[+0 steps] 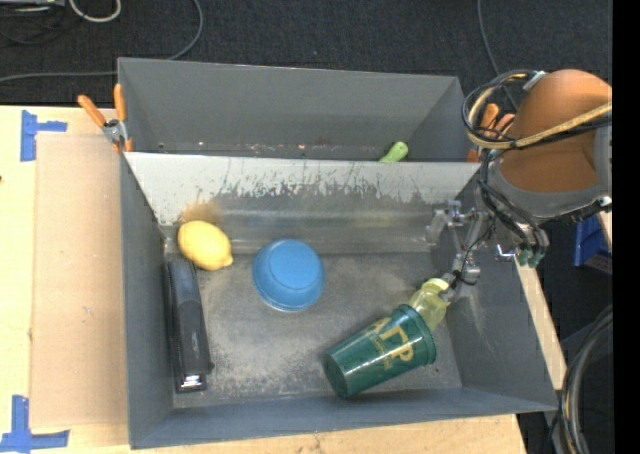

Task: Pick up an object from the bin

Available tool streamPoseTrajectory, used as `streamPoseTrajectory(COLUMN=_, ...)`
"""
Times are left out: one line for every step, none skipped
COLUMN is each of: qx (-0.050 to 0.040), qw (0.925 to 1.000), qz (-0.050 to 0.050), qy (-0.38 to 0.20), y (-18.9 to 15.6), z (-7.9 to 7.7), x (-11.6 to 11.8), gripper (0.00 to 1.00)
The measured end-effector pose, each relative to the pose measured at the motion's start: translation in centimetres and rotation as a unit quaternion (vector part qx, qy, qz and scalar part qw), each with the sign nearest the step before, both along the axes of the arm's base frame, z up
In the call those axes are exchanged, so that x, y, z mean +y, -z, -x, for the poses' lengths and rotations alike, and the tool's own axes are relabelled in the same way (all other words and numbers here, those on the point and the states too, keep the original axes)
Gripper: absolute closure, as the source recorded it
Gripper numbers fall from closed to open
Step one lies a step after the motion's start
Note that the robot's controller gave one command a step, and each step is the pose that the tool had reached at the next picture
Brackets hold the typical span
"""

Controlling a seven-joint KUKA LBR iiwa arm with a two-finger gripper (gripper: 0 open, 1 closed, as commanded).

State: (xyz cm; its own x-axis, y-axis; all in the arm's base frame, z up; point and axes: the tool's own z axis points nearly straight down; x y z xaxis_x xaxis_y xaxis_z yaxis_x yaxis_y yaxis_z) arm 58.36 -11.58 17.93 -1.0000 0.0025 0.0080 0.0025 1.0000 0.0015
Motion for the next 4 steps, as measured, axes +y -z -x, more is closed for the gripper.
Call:
streamPoseTrajectory(qx=-0.0035, qw=1.0, qz=0.0, qy=-0.002, y=-0.4, z=-0.2, x=0.1, gripper=0.0)
streamPoseTrajectory(qx=-0.0035, qw=0.9861, qz=-0.001, qy=-0.166, y=9.1, z=-0.6, x=-3.4, gripper=0.0)
streamPoseTrajectory(qx=-0.008, qw=0.9826, qz=0.001, qy=-0.185, y=4.6, z=-0.3, x=-4.1, gripper=0.0)
streamPoseTrajectory(qx=-0.0003, qw=0.9833, qz=-0.003, qy=-0.182, y=10.4, z=-0.3, x=-3.5, gripper=0.0)
